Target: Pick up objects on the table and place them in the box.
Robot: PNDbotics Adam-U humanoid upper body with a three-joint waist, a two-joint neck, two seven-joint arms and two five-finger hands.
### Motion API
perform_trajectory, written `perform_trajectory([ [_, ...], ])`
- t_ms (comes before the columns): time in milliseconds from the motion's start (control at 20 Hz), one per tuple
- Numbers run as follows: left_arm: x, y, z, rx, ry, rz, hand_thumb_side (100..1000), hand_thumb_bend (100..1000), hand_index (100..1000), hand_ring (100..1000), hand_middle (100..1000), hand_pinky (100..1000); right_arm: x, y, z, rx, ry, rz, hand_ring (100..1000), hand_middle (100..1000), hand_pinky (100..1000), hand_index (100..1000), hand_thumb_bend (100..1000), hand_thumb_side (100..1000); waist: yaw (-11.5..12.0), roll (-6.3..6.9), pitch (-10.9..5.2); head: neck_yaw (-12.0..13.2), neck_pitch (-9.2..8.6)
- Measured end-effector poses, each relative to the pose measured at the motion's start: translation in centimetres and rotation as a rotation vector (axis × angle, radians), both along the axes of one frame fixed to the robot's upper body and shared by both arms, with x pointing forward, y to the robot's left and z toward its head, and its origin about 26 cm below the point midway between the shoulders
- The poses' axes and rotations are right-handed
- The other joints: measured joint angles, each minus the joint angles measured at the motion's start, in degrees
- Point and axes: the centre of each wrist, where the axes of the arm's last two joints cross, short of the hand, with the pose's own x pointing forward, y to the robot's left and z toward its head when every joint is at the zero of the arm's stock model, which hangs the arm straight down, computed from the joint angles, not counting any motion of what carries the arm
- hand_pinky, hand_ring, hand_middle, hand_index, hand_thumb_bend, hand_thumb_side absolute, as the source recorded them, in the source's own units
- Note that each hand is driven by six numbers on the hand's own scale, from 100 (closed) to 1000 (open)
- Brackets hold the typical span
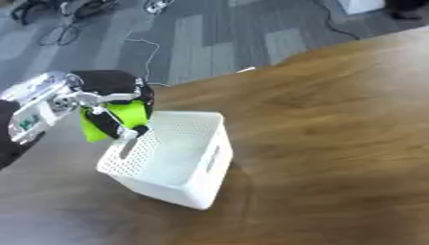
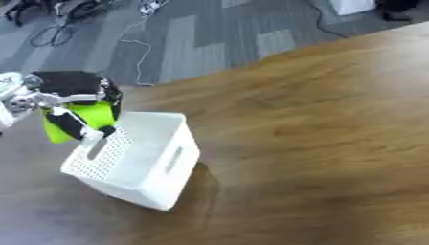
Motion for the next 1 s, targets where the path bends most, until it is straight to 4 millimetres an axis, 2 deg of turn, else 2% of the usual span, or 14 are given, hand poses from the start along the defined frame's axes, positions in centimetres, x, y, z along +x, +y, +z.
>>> perform_trajectory([
  [250,-0.1,-1.4,1.2,-0.008,-0.063,-0.062,216,305,177,100,100,100,0.0,0.0,0.0,-0.001,0.004,0.007,465,496,346,577,280,1000,0.3,0.0,-0.98,-0.1,-0.02],
  [450,-0.1,-2.7,1.9,-0.027,-0.092,-0.136,249,235,178,100,100,100,0.0,0.1,0.2,0.002,-0.003,0.021,468,495,352,577,284,1000,0.1,0.0,-2.0,-0.1,-0.03],
  [500,0.0,-3.0,1.7,-0.038,-0.086,-0.155,246,240,177,100,100,100,0.0,0.1,0.3,0.003,-0.004,0.024,468,495,352,577,284,1000,-0.1,0.0,-2.16,-0.1,-0.03],
  [550,0.0,-3.3,1.6,-0.051,-0.08,-0.175,276,183,178,100,100,100,0.0,0.1,0.4,0.003,-0.007,0.028,468,495,353,577,282,1000,-0.3,0.0,-2.26,-0.1,-0.03],
  [700,0.1,-4.5,0.4,-0.127,-0.035,-0.237,291,150,178,100,100,100,0.0,0.1,0.5,0.005,-0.012,0.04,469,494,354,577,283,1000,-1.2,0.0,-2.66,-0.1,-0.01],
  [750,0.1,-4.8,0.0,-0.156,-0.022,-0.254,325,100,179,100,100,100,0.0,0.1,0.5,0.005,-0.012,0.042,469,494,354,578,281,1000,-1.3,0.0,-2.82,-0.1,0.01],
  [800,0.2,-5.2,-0.4,-0.19,-0.011,-0.267,317,105,179,100,100,100,0.0,0.2,0.6,0.004,-0.013,0.046,469,494,354,578,281,1000,-1.5,0.0,-2.95,-0.1,0.01],
  [900,0.2,-5.9,-1.1,-0.275,-0.002,-0.287,382,100,181,100,100,100,0.0,0.2,0.7,0.002,-0.018,0.05,469,494,353,578,279,1000,-1.9,0.0,-3.17,-0.1,0.03],
  [950,0.2,-6.3,-1.4,-0.322,0.0,-0.293,444,100,186,100,100,100,0.0,0.2,0.8,0.0,-0.019,0.051,469,494,353,578,279,1000,-2.1,0.0,-3.22,-0.1,0.03],
  [1000,0.2,-6.6,-1.6,-0.363,-0.001,-0.294,552,100,201,100,100,100,0.0,0.2,0.8,-0.001,-0.019,0.051,469,494,352,578,278,1000,-2.2,0.0,-3.24,-0.1,0.05],
])
